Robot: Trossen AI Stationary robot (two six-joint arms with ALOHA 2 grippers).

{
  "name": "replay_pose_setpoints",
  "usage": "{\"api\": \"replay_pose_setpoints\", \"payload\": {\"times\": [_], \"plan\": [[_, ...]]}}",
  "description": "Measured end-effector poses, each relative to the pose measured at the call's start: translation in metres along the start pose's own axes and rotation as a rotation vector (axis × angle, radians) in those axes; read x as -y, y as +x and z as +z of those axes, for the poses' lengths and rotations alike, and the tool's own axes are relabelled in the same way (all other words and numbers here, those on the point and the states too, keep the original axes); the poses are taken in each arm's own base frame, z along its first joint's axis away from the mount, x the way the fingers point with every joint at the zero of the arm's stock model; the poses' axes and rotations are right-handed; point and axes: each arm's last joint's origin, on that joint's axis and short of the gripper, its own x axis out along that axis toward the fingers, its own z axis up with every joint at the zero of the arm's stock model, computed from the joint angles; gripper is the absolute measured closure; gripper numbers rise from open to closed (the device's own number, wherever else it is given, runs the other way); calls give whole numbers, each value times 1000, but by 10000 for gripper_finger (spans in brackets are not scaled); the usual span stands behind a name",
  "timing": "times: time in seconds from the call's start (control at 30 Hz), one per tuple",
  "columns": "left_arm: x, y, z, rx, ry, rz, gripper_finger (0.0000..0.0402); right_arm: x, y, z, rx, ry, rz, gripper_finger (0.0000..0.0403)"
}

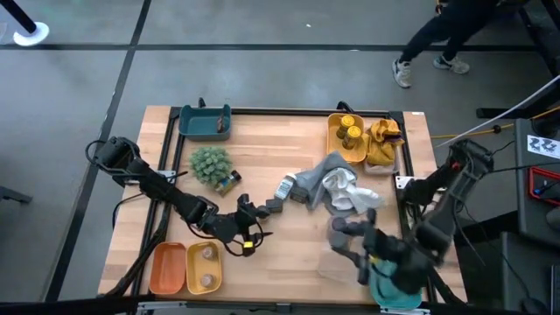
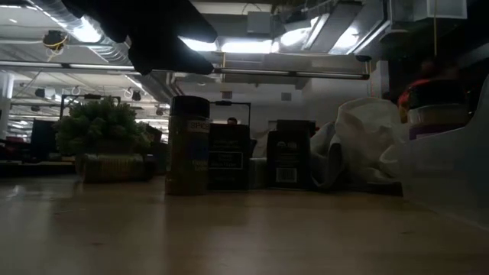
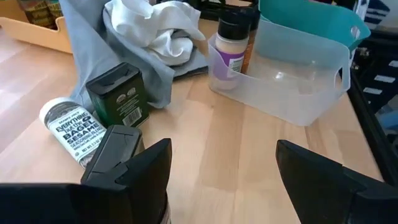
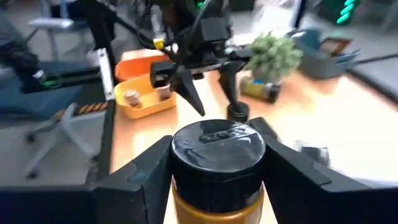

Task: Sort spices by type
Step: Put the black seasoning bottle into the transparent bin

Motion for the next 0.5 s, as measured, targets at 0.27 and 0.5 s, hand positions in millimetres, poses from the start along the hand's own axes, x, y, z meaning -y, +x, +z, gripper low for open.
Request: {"api": "replay_pose_setpoints", "payload": {"times": [0.27,0.5], "plan": [[-1,2,4,28,-27,-4,130,-37,-24,-57,180,-50,-111,194],[-2,2,4,25,-58,-2,130,-56,-11,-101,203,-124,-148,194]]}}
